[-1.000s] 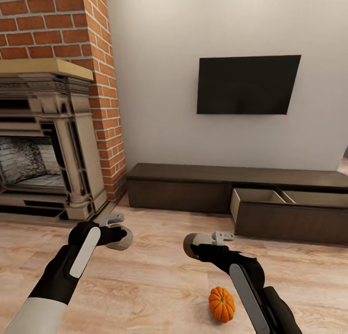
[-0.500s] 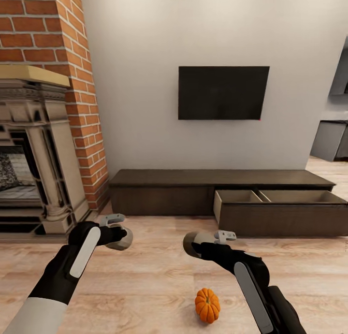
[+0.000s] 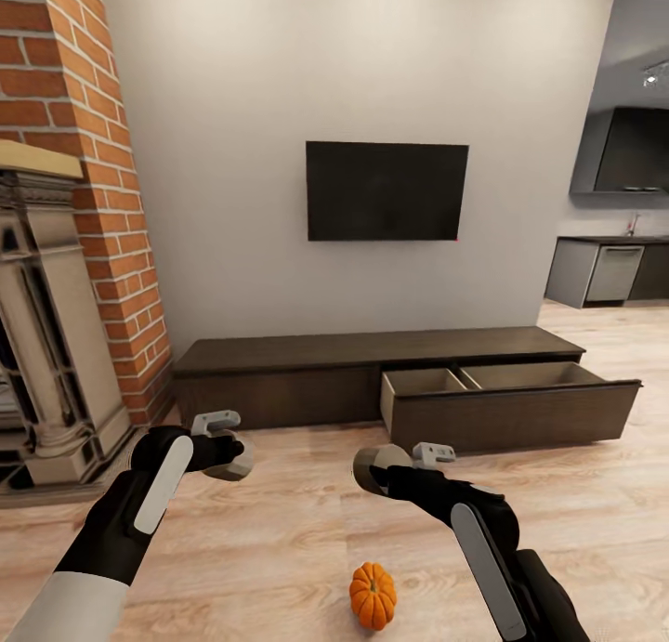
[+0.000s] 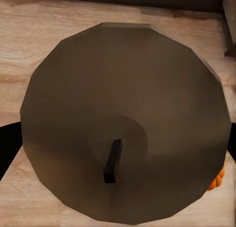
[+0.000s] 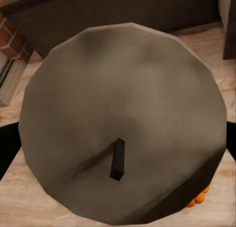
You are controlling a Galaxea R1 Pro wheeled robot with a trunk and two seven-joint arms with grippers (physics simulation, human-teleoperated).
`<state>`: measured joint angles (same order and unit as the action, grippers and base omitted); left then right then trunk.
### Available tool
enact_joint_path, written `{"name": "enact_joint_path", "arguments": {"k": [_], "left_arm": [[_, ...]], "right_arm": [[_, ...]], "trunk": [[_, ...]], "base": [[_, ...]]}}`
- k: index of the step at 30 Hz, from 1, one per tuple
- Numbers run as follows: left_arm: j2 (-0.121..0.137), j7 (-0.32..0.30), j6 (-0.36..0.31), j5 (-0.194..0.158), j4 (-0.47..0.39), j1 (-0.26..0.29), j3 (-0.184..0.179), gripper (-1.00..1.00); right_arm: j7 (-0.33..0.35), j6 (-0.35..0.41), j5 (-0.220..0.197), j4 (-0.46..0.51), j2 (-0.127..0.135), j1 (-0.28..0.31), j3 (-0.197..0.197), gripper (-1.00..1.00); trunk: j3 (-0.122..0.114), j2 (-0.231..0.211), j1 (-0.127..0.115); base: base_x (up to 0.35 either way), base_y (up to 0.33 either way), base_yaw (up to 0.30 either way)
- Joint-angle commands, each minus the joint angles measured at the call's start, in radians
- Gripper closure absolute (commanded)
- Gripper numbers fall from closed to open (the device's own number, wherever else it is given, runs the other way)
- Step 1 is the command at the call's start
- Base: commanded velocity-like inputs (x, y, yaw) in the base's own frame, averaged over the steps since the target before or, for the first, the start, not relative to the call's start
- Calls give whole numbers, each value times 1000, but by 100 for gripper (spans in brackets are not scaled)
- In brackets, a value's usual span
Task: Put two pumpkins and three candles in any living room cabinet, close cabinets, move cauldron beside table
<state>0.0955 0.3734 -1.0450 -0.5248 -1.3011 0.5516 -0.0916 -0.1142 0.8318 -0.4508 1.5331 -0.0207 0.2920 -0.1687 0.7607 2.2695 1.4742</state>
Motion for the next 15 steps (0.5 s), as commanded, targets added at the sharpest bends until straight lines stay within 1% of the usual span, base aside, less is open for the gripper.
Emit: {"name": "enact_joint_path", "arguments": {"k": [1,12,13,15], "left_arm": [[1,10,-2,-11,-1,1,-2,100],[1,10,-2,-12,-2,0,-2,100],[1,10,-2,-12,-2,0,-2,100],[1,10,-2,-12,-2,0,-2,100]], "right_arm": [[-12,3,-13,1,0,1,-1,100],[-12,2,-12,1,1,1,3,100],[-12,2,-12,1,1,1,6,100],[-11,2,-13,0,0,1,24,100]], "trunk": [[-3,-7,-4],[-50,-84,-46],[-54,-91,-50],[-62,-105,-58]], "base": [[0,0,-241],[0,0,-241],[0,0,-241],[0,0,-241]]}}
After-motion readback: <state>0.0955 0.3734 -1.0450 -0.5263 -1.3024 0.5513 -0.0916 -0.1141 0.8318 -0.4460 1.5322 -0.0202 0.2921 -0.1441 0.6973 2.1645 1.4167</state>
